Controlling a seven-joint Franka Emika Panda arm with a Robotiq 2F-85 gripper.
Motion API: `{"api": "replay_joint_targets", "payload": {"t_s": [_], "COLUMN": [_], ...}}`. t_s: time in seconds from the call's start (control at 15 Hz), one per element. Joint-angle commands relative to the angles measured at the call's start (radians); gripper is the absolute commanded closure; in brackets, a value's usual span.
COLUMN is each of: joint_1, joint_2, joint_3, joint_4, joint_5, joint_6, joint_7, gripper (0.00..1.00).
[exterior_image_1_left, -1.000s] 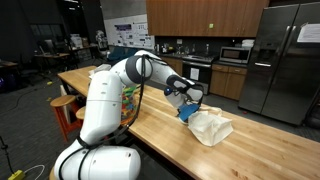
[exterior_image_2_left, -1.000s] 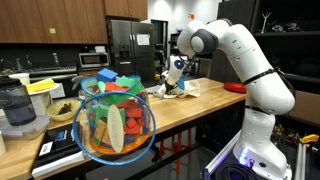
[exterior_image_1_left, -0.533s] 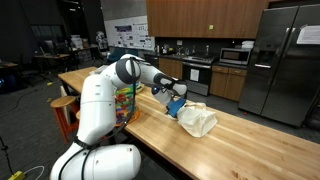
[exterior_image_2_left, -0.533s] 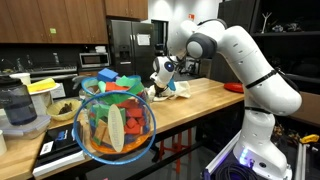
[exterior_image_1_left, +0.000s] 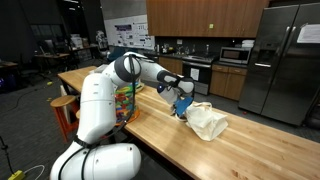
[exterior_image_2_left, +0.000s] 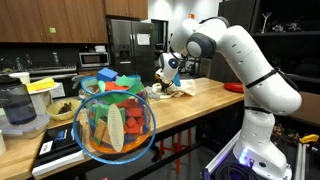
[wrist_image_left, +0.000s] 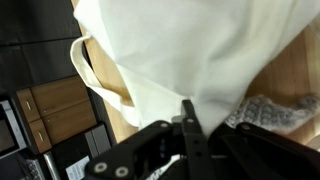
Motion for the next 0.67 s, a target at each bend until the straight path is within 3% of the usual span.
{"api": "replay_joint_targets", "payload": {"t_s": [0.0,0.6], "joint_1": [0.038,0.044], "joint_2": [-0.090,-0.273], "joint_3": [-0.116,-0.360], "joint_4": [-0.103,-0.328], "joint_5": [-0.039,-0.034], "joint_6": [0.015,0.012], "joint_7": [0.102,0.140], "gripper": [0.99,0.99]}}
